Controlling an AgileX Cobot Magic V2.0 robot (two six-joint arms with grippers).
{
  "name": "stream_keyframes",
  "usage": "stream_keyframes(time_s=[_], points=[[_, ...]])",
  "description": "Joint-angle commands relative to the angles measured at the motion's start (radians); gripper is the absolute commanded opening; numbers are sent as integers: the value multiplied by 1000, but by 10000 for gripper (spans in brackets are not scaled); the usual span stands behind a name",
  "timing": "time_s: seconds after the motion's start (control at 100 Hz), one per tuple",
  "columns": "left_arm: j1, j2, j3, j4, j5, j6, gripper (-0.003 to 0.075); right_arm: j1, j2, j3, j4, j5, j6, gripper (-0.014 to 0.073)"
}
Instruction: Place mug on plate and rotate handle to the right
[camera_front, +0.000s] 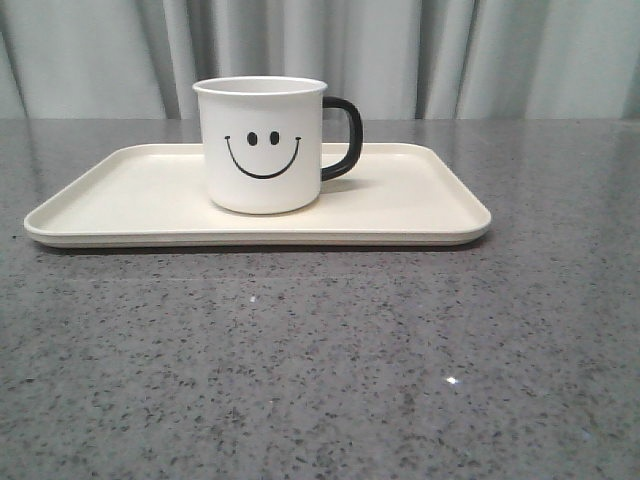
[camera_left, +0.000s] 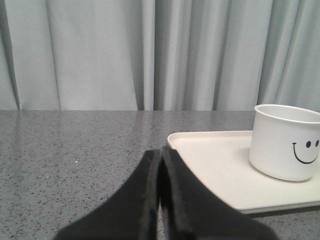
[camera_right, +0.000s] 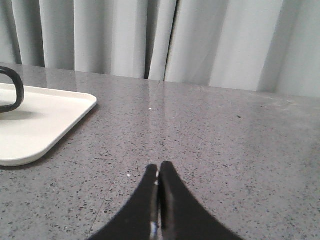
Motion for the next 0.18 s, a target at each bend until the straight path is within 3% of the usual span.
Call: stream_keyframes(time_s=[0.0,0.17], points=[[1,-31,8,-5,-79,1,-20,-5,-18,1,-1,-74,-8,-113],[1,-31,8,-5,-79,1,-20,-5,-18,1,-1,-74,-8,-113]])
